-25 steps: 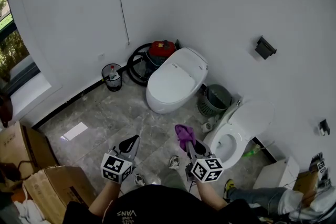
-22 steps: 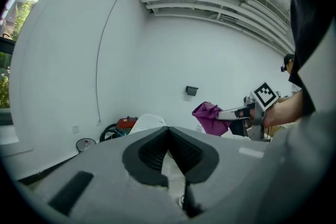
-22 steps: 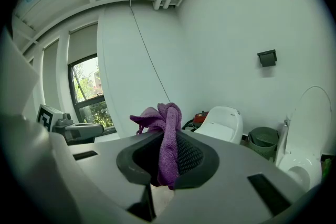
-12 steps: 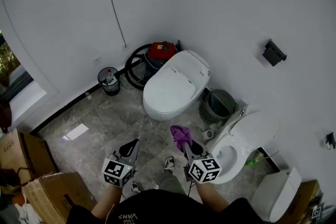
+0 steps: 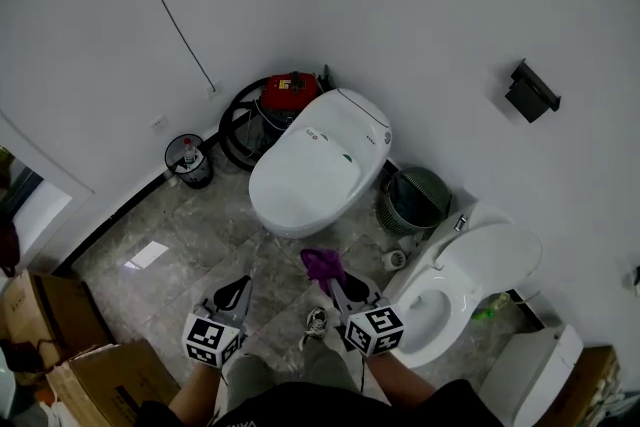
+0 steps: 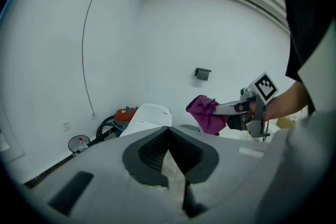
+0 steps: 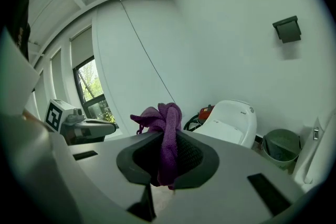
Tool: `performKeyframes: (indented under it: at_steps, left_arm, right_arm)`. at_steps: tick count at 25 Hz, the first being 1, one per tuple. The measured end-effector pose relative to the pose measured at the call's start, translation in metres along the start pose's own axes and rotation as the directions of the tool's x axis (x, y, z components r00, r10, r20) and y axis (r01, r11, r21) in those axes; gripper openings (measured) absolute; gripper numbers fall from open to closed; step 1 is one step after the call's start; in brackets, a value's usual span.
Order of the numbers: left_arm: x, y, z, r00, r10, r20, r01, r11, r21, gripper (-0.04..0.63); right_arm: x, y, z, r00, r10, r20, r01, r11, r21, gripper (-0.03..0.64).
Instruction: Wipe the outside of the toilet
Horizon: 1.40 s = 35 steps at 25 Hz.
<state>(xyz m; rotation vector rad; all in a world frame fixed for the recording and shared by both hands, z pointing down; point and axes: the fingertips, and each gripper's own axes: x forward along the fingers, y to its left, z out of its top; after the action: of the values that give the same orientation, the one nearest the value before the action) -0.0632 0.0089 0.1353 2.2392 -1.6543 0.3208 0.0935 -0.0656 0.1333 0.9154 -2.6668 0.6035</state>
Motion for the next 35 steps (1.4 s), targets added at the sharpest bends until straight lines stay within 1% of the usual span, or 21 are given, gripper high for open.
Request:
performKeyframes:
  at_steps: [3, 5, 8, 11, 15, 20, 24, 27, 30, 33, 35]
  left_arm:
    - [0.019, -0.002, 0.000, 1.000, -0.006, -0.001, 0.006, 1.000, -0.002, 0.004]
    - [0.026, -0.001, -0.006, 0.999, -0.038, -0.009, 0.038, 0.999, -0.007, 0.003]
    - [0.033, 0.003, -0.027, 0.995, -0.097, -0.030, 0.097, 0.995, -0.013, 0.005]
    - [0.045, 0.009, -0.046, 0.987, -0.152, -0.055, 0.151, 0.988, -0.013, 0.003]
    - [0.053, 0.030, -0.062, 0.981, -0.186, -0.060, 0.186, 0.982, 0.002, 0.005]
    - [0.076, 0.053, -0.112, 0.974, -0.209, -0.088, 0.210, 0.978, 0.000, 0.003]
    - [0.102, 0.062, -0.145, 0.969, -0.224, -0.101, 0.227, 0.974, 0.011, 0.005]
    - [0.121, 0.069, -0.165, 0.968, -0.232, -0.099, 0.233, 0.972, -0.003, 0.005]
    - [0.142, 0.077, -0.180, 0.966, -0.247, -0.078, 0.248, 0.969, -0.003, 0.003]
    - [0.170, 0.076, -0.196, 0.960, -0.276, -0.044, 0.276, 0.961, -0.005, 0.004]
    - [0.189, 0.073, -0.208, 0.954, -0.298, -0.021, 0.298, 0.955, 0.011, 0.004]
  right_arm:
    - [0.009, -0.020, -0.007, 1.000, -0.001, -0.027, 0.001, 1.000, -0.004, 0.040]
    - [0.016, -0.020, -0.015, 1.000, -0.011, -0.026, 0.011, 1.000, 0.013, 0.040]
    - [0.023, -0.012, -0.031, 1.000, -0.027, -0.011, 0.028, 0.999, 0.039, 0.040]
    - [0.031, -0.013, -0.049, 0.998, -0.069, 0.002, 0.069, 0.995, 0.067, 0.040]
    - [0.046, -0.010, -0.082, 0.994, -0.109, 0.012, 0.107, 0.988, 0.113, 0.040]
    - [0.070, -0.020, -0.126, 0.988, -0.156, 0.022, 0.151, 0.978, 0.145, 0.040]
    - [0.093, -0.037, -0.162, 0.982, -0.190, 0.019, 0.186, 0.972, 0.144, 0.040]
    - [0.112, -0.051, -0.185, 0.977, -0.212, 0.022, 0.206, 0.967, 0.152, 0.040]
    - [0.132, -0.061, -0.204, 0.977, -0.209, 0.034, 0.202, 0.968, 0.149, 0.040]
    - [0.147, -0.075, -0.220, 0.981, -0.192, 0.037, 0.187, 0.976, 0.114, 0.040]
    - [0.157, -0.086, -0.233, 0.983, -0.179, 0.041, 0.175, 0.981, 0.079, 0.040]
